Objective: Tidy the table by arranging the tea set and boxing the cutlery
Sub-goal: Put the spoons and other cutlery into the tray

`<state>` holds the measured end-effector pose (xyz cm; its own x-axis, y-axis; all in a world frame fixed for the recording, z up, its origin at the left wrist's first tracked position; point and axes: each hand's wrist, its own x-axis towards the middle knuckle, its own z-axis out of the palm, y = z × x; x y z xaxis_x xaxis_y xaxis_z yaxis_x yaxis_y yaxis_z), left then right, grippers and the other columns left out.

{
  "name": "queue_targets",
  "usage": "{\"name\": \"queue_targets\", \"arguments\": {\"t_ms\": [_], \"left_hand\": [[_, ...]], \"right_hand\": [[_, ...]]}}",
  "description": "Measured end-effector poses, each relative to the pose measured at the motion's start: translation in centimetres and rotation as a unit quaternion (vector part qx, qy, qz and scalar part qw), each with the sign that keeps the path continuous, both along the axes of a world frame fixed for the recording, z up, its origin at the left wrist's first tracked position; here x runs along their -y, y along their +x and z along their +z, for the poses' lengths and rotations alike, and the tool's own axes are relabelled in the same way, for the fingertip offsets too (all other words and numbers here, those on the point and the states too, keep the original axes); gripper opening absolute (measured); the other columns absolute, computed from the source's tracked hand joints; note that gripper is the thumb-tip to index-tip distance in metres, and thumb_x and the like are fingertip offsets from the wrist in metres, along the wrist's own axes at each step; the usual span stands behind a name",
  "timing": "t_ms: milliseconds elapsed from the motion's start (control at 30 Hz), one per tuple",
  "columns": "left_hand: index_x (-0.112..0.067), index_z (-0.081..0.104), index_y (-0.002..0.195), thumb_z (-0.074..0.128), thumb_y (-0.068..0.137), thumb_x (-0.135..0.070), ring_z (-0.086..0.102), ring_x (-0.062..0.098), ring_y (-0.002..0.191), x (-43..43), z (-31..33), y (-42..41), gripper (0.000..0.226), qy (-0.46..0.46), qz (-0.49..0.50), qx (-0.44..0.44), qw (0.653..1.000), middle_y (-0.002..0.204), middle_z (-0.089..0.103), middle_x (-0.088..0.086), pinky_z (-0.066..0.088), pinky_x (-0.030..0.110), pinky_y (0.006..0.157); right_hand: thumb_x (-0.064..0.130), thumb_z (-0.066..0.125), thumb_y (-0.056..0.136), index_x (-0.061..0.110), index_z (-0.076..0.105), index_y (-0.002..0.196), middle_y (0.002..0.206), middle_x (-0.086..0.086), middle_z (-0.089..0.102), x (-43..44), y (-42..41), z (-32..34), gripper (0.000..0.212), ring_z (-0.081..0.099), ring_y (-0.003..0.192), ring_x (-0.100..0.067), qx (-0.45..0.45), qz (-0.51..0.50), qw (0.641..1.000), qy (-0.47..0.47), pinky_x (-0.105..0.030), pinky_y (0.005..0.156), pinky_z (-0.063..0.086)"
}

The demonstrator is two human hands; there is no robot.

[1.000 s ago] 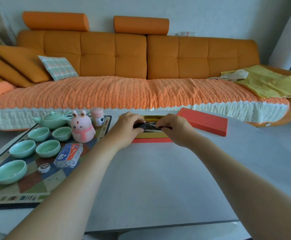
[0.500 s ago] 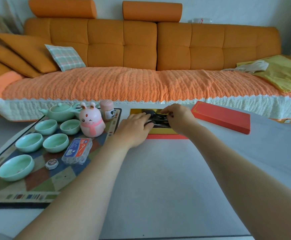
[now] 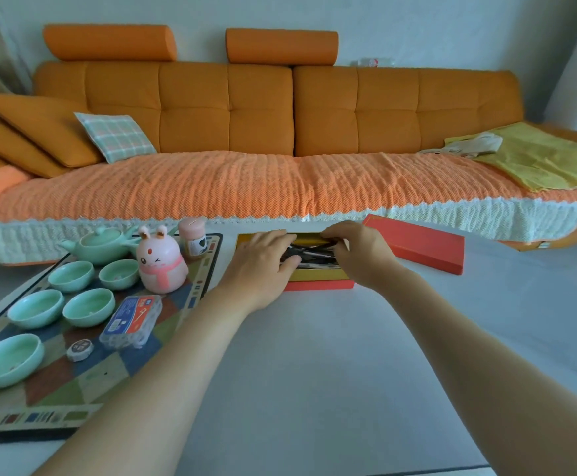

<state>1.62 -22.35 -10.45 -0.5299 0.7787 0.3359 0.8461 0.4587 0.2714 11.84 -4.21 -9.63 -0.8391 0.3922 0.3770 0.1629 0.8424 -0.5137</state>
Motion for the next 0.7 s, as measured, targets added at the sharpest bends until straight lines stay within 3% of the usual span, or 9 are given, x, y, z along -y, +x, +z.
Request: {"name": "queue_targets", "arguments": {"t_ms": [233,433,567,700], "left_hand": [[-0.021,0.042,0.143,0.040,0.101,-0.039,0.037,0.022,0.133,-6.8,1.7,3.2,0.046,-0.028,-0.037,-0.023,0.999,0.145,0.042,-0.002,0.031,0.039,0.108],[-0.020,0.036,0.147,0.039,0.101,-0.041,0.039,0.025,0.132,-16.2,2.3,4.2,0.051,-0.074,-0.039,-0.023,0.996,0.146,0.038,0.003,0.030,0.041,0.108],[-0.020,0.023,0.153,0.029,0.100,-0.053,0.030,0.030,0.141,-20.5,1.3,4.0,0.062,-0.198,0.014,-0.019,0.980,0.156,0.028,0.011,0.017,0.047,0.114],[-0.022,0.012,0.156,0.016,0.097,-0.064,0.017,0.032,0.147,-22.5,0.3,3.3,0.073,-0.279,0.072,0.017,0.957,0.160,0.018,0.017,-0.003,0.051,0.118]], "right_hand": [[0.006,0.050,0.084,0.025,0.063,0.127,0.135,0.000,0.054,-5.9,4.2,-0.5,0.049,0.048,0.125,-0.023,0.049,-0.104,0.993,0.018,-0.042,0.105,0.041],[0.032,0.059,0.085,0.030,0.044,0.143,0.149,-0.009,0.036,-11.3,7.8,-2.2,0.060,0.032,0.137,-0.030,0.121,-0.245,0.962,0.026,-0.046,0.111,0.028],[0.049,0.058,0.084,0.033,0.034,0.147,0.155,-0.011,0.024,-13.4,8.8,-3.2,0.069,0.026,0.140,-0.032,0.179,-0.286,0.941,0.022,-0.048,0.109,0.029],[0.050,0.055,0.086,0.027,0.034,0.146,0.151,-0.012,0.029,-14.8,9.3,-3.8,0.068,0.038,0.133,-0.035,0.195,-0.286,0.938,-0.030,-0.047,0.108,0.031]]}}
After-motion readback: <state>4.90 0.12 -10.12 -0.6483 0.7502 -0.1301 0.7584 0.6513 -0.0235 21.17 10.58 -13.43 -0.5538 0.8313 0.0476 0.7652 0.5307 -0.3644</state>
